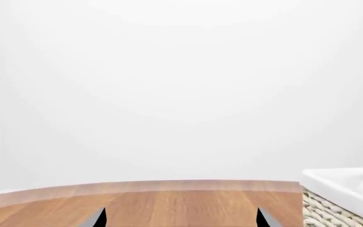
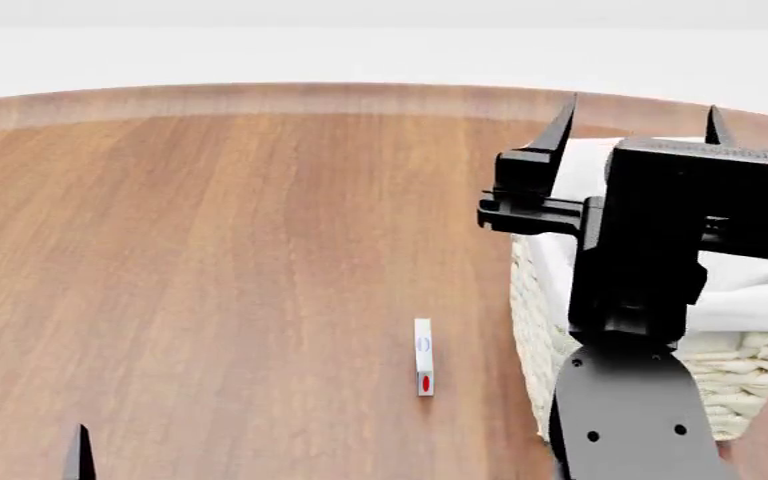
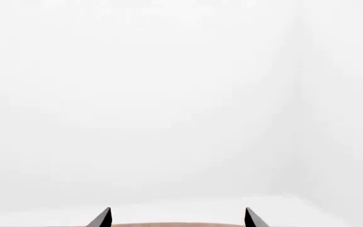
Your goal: Pick up the tomato sauce, and put it in the basket.
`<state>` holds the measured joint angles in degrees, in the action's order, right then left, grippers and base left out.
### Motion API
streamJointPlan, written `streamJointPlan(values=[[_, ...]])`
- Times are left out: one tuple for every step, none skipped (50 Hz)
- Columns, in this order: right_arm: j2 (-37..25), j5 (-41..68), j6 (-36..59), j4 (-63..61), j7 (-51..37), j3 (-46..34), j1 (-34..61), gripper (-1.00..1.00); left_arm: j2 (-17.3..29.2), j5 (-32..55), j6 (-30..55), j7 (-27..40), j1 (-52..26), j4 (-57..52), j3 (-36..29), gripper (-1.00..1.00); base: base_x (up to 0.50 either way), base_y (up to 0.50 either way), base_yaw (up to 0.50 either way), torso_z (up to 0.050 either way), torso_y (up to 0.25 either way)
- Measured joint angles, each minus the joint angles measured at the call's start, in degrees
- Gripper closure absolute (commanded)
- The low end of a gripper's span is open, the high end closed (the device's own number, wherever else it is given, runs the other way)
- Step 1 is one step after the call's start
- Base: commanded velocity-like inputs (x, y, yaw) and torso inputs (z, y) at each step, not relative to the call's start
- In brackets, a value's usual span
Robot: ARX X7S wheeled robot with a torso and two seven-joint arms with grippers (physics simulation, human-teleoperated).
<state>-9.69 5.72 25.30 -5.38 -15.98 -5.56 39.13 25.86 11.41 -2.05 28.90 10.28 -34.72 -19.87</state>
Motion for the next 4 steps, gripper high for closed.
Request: streamJointPlan(values=[[-0.08,-0.06,-0.03,-1.19,-0.14,-0.07,-0.65,-1.00,0.00,0.01,0.02,-0.01,-0.05,0.04,-0.03,-1.00,0.00,0.00,0.00,0.000,0.000],[-0.15,-0.09,-0.04,-2.28,-0.25,-0.13,-1.24,-1.00,-0.01,0.02,0.04,-0.02,-0.10,0.07,-0.06,-1.00,0.00,0.00,0.00,0.000,0.000],[-0.23,-0.12,-0.06,-3.29,-0.37,-0.18,-1.78,-1.00,-0.01,0.02,0.06,-0.02,-0.14,0.10,-0.10,-1.00,0.00,0.00,0.00,0.000,0.000],[-0.30,-0.14,-0.05,-4.22,-0.46,-0.23,-2.26,-1.00,-0.01,0.03,0.09,-0.02,-0.18,0.12,-0.13,-1.00,0.00,0.00,0.00,0.000,0.000]])
